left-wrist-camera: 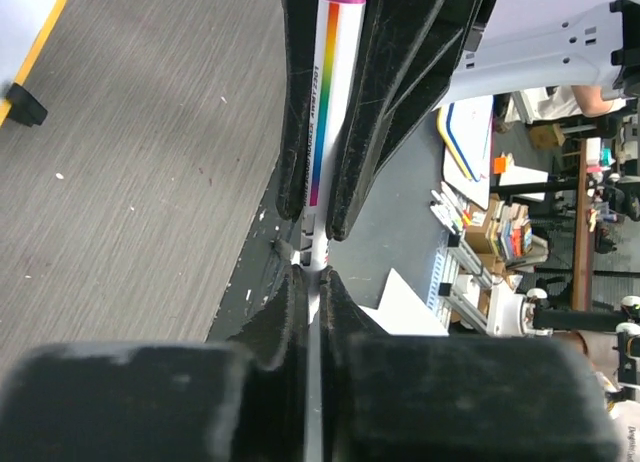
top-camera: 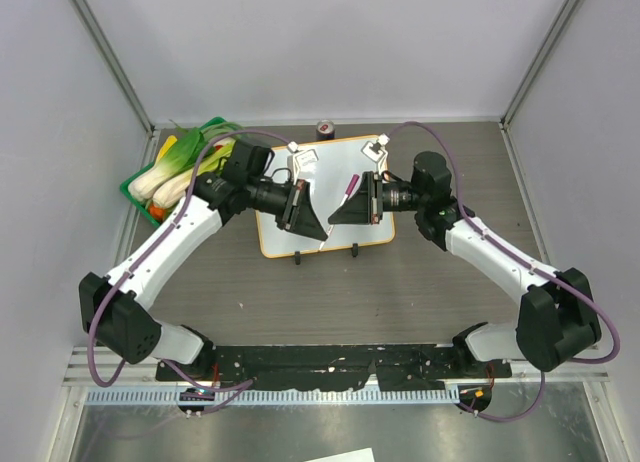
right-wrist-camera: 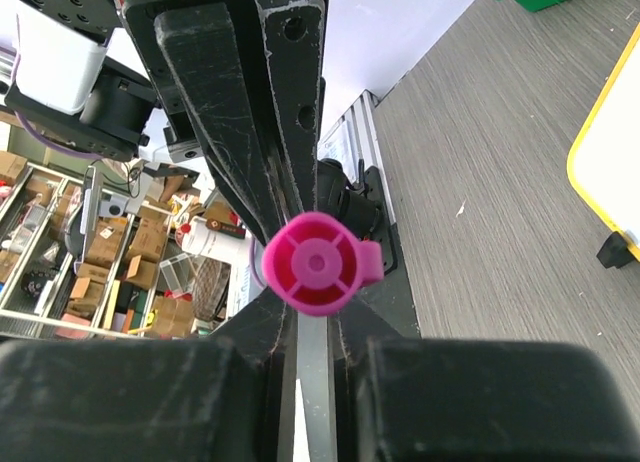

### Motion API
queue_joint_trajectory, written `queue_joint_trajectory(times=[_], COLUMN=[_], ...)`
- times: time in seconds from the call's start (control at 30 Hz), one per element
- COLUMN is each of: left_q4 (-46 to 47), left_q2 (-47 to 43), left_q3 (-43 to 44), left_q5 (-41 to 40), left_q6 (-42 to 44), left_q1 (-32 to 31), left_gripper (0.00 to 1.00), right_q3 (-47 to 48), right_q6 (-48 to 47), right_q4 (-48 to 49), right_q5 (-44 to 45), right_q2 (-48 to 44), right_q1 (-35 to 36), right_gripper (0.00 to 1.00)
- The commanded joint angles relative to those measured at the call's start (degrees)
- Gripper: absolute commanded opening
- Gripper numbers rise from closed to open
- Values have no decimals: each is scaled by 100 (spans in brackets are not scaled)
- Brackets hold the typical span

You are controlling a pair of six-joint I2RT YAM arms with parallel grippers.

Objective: Write a sentence on the whiteboard
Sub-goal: Pass from the left arm to the right

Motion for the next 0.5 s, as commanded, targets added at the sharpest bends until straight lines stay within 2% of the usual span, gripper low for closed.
queue_joint_trajectory(times=[0.0,0.07,0.17,0.27,0.47], left_q4=[-31,127,381,680,1032], left_q2=[-224,-312,-391,-313,-22], left_q3=[59,33,-37,-142,-169], left_q5=[-199,-270,-516,-482,-455], left_q6=[-37,-151,-336,-512,-661], left_q1=[49,58,66,58,58], left_gripper=[16,45,66,70,64], right_q3=[-2,-28,-80,-133,-414], right_q6=[-29,-91,-161,-118,111], right_q4=[258,178,73,2,64], right_q5=[176,395,851,1257,2065], right_q2=[-110,-189,-391,-592,-901], right_q1=[50,59,50,59,50], right_gripper=[1,1,2,1,1])
